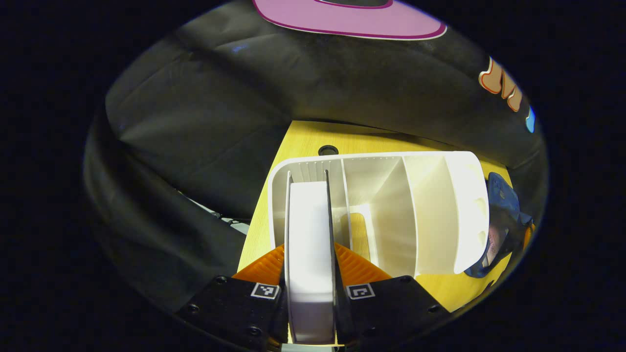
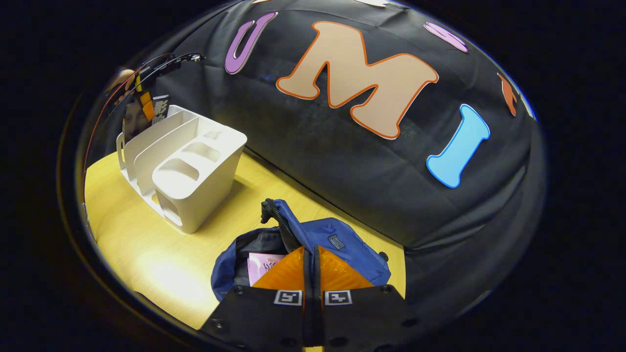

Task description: Open the schoolbag, grab two books from the bookshelf and put them into the schoolbag.

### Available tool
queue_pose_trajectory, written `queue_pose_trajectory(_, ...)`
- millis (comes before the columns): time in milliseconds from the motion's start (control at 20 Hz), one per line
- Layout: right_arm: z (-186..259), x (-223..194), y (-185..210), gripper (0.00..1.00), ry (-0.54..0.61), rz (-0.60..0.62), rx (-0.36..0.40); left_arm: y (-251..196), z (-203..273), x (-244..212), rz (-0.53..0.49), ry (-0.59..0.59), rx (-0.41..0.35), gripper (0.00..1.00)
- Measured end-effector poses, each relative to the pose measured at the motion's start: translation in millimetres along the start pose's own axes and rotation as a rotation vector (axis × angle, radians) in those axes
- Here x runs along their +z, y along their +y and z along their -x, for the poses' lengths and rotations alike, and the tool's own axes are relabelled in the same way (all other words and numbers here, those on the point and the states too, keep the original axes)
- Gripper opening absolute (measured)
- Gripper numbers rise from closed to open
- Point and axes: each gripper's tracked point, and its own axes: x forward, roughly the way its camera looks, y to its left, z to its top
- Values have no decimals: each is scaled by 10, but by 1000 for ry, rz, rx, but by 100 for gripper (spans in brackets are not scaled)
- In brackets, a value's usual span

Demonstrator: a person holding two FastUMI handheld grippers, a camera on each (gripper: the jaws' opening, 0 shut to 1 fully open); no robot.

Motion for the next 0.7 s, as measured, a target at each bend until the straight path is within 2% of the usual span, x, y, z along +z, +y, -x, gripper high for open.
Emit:
queue_pose_trajectory(200,20,-4,22,3,-24,14,30,84,311,58,18,-59,48,35)
queue_pose_trajectory(700,140,-40,-21,2,-60,3,78,36,1217,154,66,-224,51,33)
